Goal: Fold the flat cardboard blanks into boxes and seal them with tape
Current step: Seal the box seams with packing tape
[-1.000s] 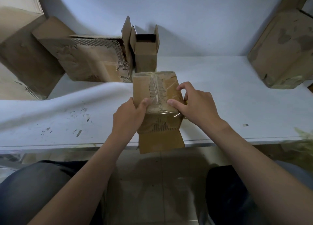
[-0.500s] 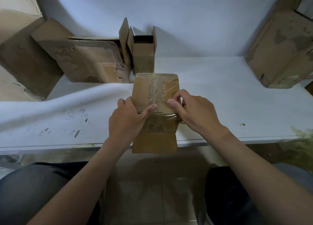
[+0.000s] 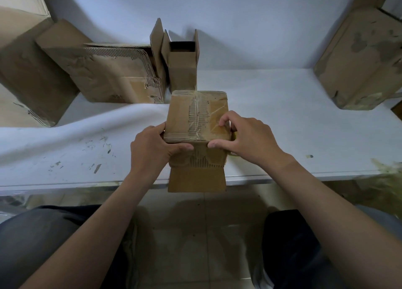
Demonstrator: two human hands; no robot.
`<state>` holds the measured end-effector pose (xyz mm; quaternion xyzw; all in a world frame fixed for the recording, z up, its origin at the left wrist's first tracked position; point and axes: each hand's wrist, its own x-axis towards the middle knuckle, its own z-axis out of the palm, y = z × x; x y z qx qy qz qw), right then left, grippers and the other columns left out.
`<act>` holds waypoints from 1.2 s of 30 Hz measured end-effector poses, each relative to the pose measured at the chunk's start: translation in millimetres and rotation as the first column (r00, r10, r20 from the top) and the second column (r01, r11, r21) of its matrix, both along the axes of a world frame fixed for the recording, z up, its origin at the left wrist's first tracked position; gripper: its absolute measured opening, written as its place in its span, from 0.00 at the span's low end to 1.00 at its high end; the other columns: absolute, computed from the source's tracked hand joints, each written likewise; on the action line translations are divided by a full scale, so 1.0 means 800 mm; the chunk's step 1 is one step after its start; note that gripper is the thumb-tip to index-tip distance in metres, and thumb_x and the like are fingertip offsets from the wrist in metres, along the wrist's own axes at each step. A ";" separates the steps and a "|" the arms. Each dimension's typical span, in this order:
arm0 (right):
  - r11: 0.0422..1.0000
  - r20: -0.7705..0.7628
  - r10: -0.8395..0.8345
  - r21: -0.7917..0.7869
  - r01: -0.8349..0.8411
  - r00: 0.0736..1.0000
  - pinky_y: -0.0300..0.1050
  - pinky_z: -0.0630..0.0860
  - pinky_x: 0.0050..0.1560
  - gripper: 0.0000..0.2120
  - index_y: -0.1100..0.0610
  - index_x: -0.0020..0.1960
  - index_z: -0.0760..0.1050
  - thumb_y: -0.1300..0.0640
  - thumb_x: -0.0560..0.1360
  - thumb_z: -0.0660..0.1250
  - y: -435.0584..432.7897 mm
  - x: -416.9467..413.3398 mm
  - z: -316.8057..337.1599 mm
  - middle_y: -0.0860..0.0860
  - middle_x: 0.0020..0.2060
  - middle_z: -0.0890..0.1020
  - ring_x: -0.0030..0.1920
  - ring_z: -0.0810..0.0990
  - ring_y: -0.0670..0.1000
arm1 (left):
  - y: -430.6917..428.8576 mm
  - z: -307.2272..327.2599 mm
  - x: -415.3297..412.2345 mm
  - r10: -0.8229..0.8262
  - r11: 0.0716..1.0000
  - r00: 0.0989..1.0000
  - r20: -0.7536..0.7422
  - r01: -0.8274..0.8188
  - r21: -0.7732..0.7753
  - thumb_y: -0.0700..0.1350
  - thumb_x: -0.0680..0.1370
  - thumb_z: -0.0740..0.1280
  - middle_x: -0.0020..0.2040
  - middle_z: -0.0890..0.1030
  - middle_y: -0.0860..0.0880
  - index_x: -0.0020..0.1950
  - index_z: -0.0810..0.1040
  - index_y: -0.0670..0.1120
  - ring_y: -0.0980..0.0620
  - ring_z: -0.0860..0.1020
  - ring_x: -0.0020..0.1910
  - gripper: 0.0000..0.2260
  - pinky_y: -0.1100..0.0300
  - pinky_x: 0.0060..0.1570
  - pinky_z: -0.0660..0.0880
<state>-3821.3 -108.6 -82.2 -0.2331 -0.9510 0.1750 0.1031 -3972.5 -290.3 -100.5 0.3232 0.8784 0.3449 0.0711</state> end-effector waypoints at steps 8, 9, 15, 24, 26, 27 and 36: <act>0.989 0.019 0.108 -0.104 -0.106 0.994 0.29 0.67 0.41 0.25 0.45 0.65 0.71 0.43 0.73 0.76 0.012 0.009 0.002 0.43 0.56 0.78 0.47 0.76 0.46 | -0.022 -0.004 -0.013 0.119 0.970 0.964 0.236 -0.163 0.178 0.52 0.71 0.78 0.51 0.83 0.57 0.69 0.80 0.48 0.56 0.80 0.54 0.26 0.50 0.68 0.70; 0.988 0.013 0.108 -0.109 -0.106 0.994 0.28 0.66 0.41 0.25 0.45 0.66 0.71 0.44 0.73 0.76 0.011 0.009 0.002 0.44 0.57 0.78 0.47 0.75 0.46 | -0.025 -0.007 -0.014 0.127 0.955 0.948 0.293 -0.196 0.221 0.49 0.72 0.78 0.50 0.84 0.57 0.65 0.82 0.48 0.55 0.82 0.53 0.22 0.49 0.68 0.73; 0.992 -0.002 0.089 -0.086 -0.089 0.996 0.27 0.62 0.39 0.24 0.46 0.67 0.72 0.44 0.74 0.75 0.001 0.006 0.003 0.41 0.51 0.74 0.45 0.73 0.45 | -0.025 -0.018 -0.006 0.210 0.907 0.958 0.196 -0.266 0.326 0.44 0.76 0.75 0.42 0.85 0.56 0.49 0.86 0.48 0.56 0.84 0.43 0.03 0.57 0.52 0.81; 0.966 -0.054 0.191 -0.168 -0.197 0.980 0.34 0.74 0.51 0.32 0.41 0.67 0.69 0.40 0.68 0.78 -0.037 -0.012 -0.010 0.41 0.61 0.78 0.52 0.75 0.42 | -0.004 -0.012 0.012 0.150 0.982 0.984 0.097 -0.160 0.104 0.67 0.69 0.72 0.72 0.66 0.44 0.78 0.59 0.46 0.48 0.68 0.67 0.46 0.49 0.64 0.73; 0.946 -0.061 0.246 -0.202 -0.254 0.967 0.30 0.74 0.48 0.30 0.39 0.64 0.67 0.42 0.69 0.79 -0.042 -0.014 -0.014 0.39 0.59 0.77 0.51 0.77 0.44 | -0.001 -0.010 0.008 0.158 0.982 0.977 0.144 -0.171 0.076 0.72 0.61 0.72 0.76 0.57 0.40 0.82 0.45 0.48 0.41 0.60 0.75 0.61 0.43 0.70 0.67; 0.937 -0.068 0.263 -0.219 -0.272 0.962 0.29 0.74 0.46 0.29 0.38 0.63 0.65 0.44 0.70 0.78 -0.042 -0.014 -0.016 0.38 0.57 0.76 0.50 0.78 0.44 | -0.001 -0.010 0.005 0.162 0.984 0.976 0.146 -0.171 0.051 0.73 0.58 0.71 0.77 0.54 0.39 0.82 0.41 0.50 0.40 0.57 0.76 0.64 0.41 0.71 0.65; 0.926 -0.152 0.230 -0.271 -0.264 0.961 0.34 0.76 0.51 0.28 0.40 0.65 0.68 0.41 0.70 0.77 -0.029 0.007 -0.035 0.40 0.62 0.75 0.56 0.76 0.44 | 0.003 -0.021 -0.004 0.097 0.975 0.979 -0.181 -0.130 -0.178 0.83 0.58 0.55 0.82 0.37 0.42 0.82 0.50 0.48 0.41 0.38 0.81 0.61 0.33 0.72 0.57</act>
